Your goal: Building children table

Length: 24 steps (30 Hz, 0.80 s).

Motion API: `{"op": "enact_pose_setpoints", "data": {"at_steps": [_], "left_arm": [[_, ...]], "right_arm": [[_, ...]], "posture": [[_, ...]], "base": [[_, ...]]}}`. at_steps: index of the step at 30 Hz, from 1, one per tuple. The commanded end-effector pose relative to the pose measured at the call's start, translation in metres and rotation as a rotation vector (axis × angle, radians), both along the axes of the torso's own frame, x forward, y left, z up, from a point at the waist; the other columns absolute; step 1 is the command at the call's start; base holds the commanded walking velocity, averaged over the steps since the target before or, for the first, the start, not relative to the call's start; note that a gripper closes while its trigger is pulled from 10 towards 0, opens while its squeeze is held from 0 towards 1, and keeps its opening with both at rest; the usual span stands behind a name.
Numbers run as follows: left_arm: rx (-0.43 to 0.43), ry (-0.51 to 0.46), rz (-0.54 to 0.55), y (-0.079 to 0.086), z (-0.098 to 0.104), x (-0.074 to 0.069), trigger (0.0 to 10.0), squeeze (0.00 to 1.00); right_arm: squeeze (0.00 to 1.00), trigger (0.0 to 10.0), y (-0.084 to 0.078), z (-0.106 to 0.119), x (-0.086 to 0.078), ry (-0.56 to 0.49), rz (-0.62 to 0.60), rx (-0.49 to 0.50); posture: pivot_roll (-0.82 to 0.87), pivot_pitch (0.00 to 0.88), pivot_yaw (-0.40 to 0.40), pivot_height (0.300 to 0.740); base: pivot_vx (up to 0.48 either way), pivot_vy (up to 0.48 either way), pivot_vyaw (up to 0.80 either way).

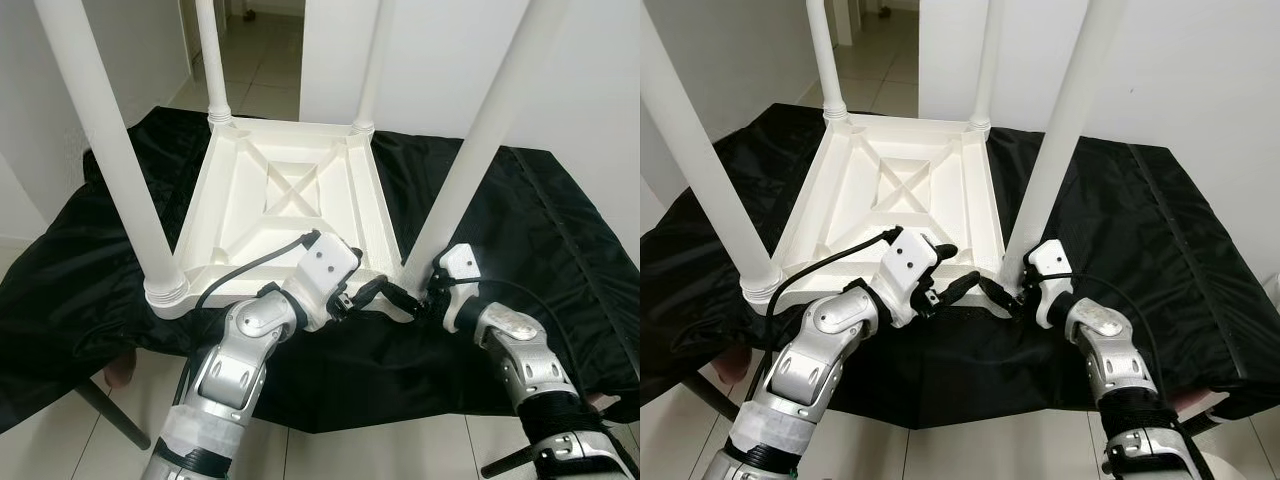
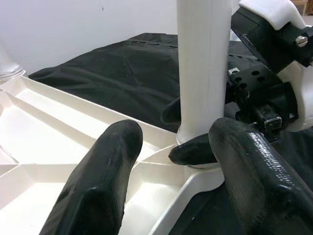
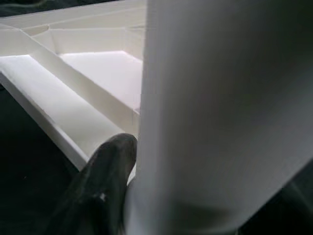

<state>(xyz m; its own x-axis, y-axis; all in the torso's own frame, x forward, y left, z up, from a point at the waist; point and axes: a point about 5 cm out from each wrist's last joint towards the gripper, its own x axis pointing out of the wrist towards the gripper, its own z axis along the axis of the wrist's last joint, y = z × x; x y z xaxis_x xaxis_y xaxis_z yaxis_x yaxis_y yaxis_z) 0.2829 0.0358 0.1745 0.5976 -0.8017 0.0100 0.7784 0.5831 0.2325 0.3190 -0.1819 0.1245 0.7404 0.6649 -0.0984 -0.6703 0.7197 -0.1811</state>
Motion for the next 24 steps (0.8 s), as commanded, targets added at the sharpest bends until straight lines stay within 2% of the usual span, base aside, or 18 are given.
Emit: {"op": "enact_pose_setpoints", "data": {"at_steps": [1,10,11,12,13,17,24], "left_arm": [[-0.01,-0.013,0.1,0.002,-0.001,0.005,10.0,0.0],[-0.01,-0.011,0.104,0.003,-0.002,0.003,10.0,0.0],[-0.01,-0.011,0.103,0.003,-0.002,0.003,10.0,0.0],[-0.01,-0.011,0.103,0.003,-0.002,0.003,10.0,0.0],[-0.01,-0.01,0.101,0.002,-0.003,0.002,10.0,0.0],[-0.008,-0.009,0.094,0.001,-0.004,0.001,10.0,0.0],[-0.007,-0.003,0.081,-0.002,-0.005,0.0,10.0,0.0]], "right_arm": [[0.0,0.0,0.004,-0.003,0.001,0.021,0.027,-0.01],[0.0,0.0,-0.003,-0.007,-0.001,0.022,0.009,0.007],[0.0,2.9,-0.003,-0.007,-0.001,0.016,-0.002,0.017],[0.0,2.9,-0.003,-0.007,-0.001,0.016,-0.002,0.017],[0.0,10.0,-0.004,-0.007,-0.002,0.015,-0.014,0.032],[0.0,10.0,-0.003,-0.005,-0.004,0.012,-0.036,0.061],[0.0,10.0,0.007,-0.002,-0.004,-0.019,-0.244,0.117]], "posture": [[0.07,0.0,-0.057,0.74],[0.06,0.0,-0.065,0.74],[0.06,0.0,-0.066,0.74],[0.06,0.0,-0.066,0.74],[0.06,0.0,-0.065,0.74],[0.05,0.0,-0.065,0.74],[0.04,0.0,-0.063,0.74]], "base": [[0.0,0.0,0.0],[0.0,0.0,0.0],[0.0,0.0,0.0],[0.0,0.0,0.0],[0.0,0.0,0.0],[0.0,0.0,0.0],[0.0,0.0,0.0]]}}
